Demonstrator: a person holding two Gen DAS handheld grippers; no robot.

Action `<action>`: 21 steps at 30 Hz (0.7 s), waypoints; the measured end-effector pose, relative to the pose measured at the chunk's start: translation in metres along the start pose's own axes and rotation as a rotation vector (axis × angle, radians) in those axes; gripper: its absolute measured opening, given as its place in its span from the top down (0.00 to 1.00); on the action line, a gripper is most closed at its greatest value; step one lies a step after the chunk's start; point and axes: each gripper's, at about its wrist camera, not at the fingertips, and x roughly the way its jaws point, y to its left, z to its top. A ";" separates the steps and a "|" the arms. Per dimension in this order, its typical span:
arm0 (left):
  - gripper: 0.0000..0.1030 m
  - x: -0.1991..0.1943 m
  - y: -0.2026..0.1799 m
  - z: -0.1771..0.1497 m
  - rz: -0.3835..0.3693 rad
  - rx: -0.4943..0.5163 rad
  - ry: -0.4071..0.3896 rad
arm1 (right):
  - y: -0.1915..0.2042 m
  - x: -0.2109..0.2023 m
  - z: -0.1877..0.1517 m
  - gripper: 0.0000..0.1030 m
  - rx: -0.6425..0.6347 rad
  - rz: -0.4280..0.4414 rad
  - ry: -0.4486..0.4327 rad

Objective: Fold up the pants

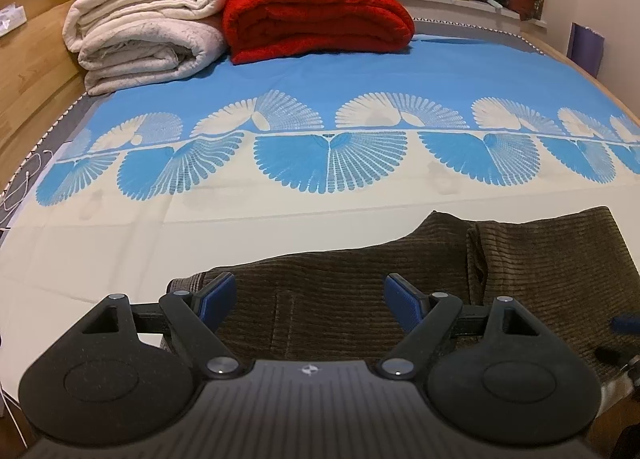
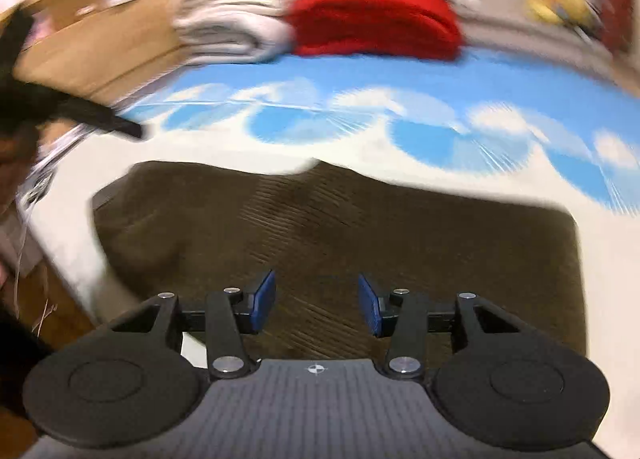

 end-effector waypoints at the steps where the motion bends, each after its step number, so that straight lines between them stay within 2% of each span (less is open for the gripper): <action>1: 0.17 0.000 -0.002 0.000 -0.001 0.004 0.001 | -0.004 0.007 -0.005 0.54 -0.008 -0.023 0.058; 3: 0.17 0.001 -0.006 0.000 -0.005 0.013 0.004 | -0.005 0.032 -0.025 0.55 -0.094 -0.130 0.257; 4: 0.17 0.002 -0.008 0.000 -0.007 0.017 0.007 | -0.006 0.034 -0.033 0.55 -0.110 -0.145 0.267; 7: 0.17 0.002 -0.011 0.000 -0.013 0.024 0.004 | -0.010 0.023 -0.028 0.55 -0.043 -0.128 0.220; 8: 0.17 0.002 -0.012 0.001 -0.014 0.024 0.003 | -0.011 0.015 -0.026 0.54 -0.023 -0.114 0.167; 10: 0.17 0.003 -0.012 0.002 -0.013 0.018 0.004 | -0.012 0.010 -0.024 0.54 0.004 -0.098 0.116; 14: 0.17 0.005 -0.008 0.001 -0.010 0.001 0.013 | 0.008 0.019 -0.025 0.54 -0.062 -0.063 0.071; 17: 0.17 0.006 0.002 -0.005 -0.017 -0.024 0.033 | 0.031 0.027 -0.015 0.54 -0.093 0.009 0.025; 19: 0.17 0.008 0.013 -0.012 -0.036 -0.046 0.054 | 0.045 0.043 -0.013 0.54 -0.141 0.033 0.066; 21: 0.17 0.011 0.028 -0.023 -0.044 -0.073 0.085 | 0.059 0.063 -0.022 0.55 -0.249 0.008 0.173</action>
